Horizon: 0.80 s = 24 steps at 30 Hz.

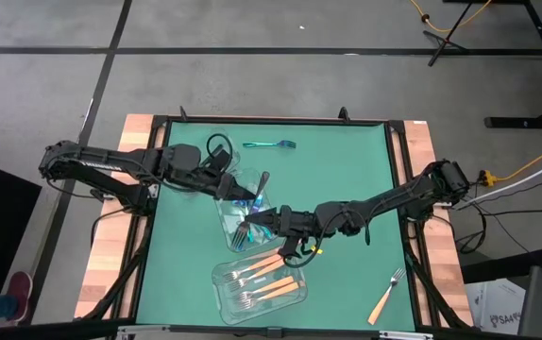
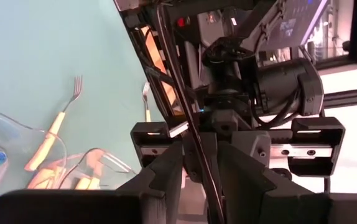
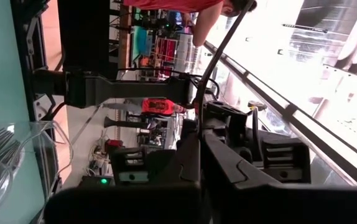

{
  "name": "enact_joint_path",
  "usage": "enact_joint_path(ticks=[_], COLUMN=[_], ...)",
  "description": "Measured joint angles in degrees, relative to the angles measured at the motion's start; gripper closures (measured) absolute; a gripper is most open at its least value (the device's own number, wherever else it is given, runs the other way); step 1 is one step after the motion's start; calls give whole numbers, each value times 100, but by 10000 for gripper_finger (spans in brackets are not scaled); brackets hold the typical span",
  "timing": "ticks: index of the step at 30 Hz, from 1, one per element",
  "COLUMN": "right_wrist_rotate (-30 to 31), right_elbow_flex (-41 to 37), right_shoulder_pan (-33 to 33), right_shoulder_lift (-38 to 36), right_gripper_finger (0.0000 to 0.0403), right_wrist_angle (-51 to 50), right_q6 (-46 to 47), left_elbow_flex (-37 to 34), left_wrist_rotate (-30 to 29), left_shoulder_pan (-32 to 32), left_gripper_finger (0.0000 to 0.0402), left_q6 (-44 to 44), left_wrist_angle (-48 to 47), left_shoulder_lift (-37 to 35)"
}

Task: Sort silverware by color (type)
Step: Put the black fork into the top transparent bin

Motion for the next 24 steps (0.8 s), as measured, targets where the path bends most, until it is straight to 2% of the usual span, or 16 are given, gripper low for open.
enact_joint_path(ticks=[13, 18, 24], right_wrist_rotate=[-6, 0, 2], right_elbow_flex=[0, 0, 0], right_shoulder_pan=[4, 2, 2], right_shoulder_lift=[0, 2, 2], right_gripper_finger=[403, 403, 403], right_wrist_angle=[-15, 10, 7], right_q6=[11, 7, 7], left_elbow_flex=[2, 2, 2], left_wrist_rotate=[12, 17, 27], left_shoulder_pan=[-181, -189, -187], left_gripper_finger=[306, 306, 318], left_q6=[-157, -147, -115], left_wrist_angle=[85, 511, 597], left_shoulder_lift=[279, 412, 420])
